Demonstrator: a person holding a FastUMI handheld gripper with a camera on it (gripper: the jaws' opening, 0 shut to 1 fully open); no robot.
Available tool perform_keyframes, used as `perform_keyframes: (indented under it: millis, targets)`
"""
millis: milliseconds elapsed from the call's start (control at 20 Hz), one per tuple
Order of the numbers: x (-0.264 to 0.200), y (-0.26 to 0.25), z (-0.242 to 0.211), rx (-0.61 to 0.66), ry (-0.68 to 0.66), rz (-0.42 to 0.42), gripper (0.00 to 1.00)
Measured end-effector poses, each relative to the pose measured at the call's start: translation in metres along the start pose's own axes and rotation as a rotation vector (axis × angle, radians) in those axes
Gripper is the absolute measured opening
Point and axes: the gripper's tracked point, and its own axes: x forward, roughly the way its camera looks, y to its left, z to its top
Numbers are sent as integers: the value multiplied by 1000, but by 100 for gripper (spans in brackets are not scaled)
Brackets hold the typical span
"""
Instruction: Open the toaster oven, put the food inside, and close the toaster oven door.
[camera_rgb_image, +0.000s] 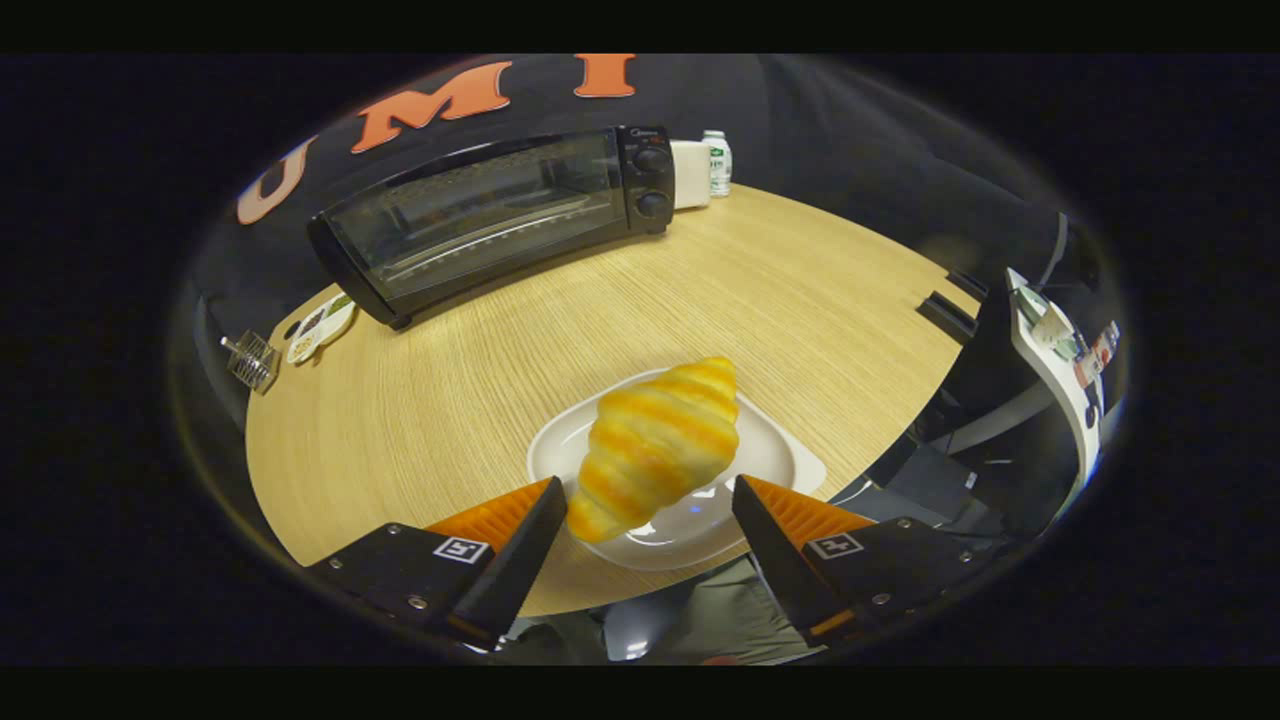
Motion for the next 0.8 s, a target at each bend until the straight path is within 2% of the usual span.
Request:
perform_keyframes:
  millis: [150,300,400,600,800]
  targets:
    - [-2,4,-7,16,40,21,99]
    - [-23,-3,15,28,-29,19,99]
    - [-36,-4,53,15,-128,28,99]
    - [-56,24,142,-44,-324,132,99]
    - [-67,72,219,-162,-484,282,99]
